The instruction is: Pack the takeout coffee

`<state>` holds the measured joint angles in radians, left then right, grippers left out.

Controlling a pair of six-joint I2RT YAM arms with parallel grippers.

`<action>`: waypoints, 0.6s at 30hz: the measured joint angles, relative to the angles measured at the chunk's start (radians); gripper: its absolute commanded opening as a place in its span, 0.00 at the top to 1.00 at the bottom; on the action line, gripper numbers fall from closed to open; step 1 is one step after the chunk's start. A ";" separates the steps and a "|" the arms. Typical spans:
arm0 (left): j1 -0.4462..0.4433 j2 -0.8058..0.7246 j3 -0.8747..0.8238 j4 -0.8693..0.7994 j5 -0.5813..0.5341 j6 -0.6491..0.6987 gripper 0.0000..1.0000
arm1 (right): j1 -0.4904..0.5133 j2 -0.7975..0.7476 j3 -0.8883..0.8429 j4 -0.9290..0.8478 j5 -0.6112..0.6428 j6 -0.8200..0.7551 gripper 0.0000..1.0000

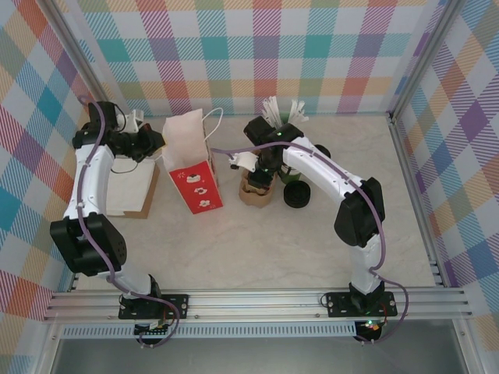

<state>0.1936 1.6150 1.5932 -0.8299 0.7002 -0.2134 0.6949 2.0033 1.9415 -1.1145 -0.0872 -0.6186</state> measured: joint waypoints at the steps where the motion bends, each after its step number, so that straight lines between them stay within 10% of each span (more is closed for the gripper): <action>1: 0.000 0.006 0.005 0.001 0.002 0.002 0.90 | 0.000 0.000 0.000 0.000 0.000 0.001 0.96; 10: 0.000 -0.005 0.045 -0.026 -0.006 0.028 0.44 | 0.000 0.000 -0.006 0.000 -0.006 0.001 0.96; 18: 0.000 -0.219 0.023 -0.082 -0.048 0.019 0.38 | 0.000 -0.002 -0.016 0.001 -0.016 0.002 0.96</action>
<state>0.1936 1.3956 1.6161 -0.9115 0.6521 -0.1944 0.6949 2.0018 1.9251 -1.1137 -0.1032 -0.6170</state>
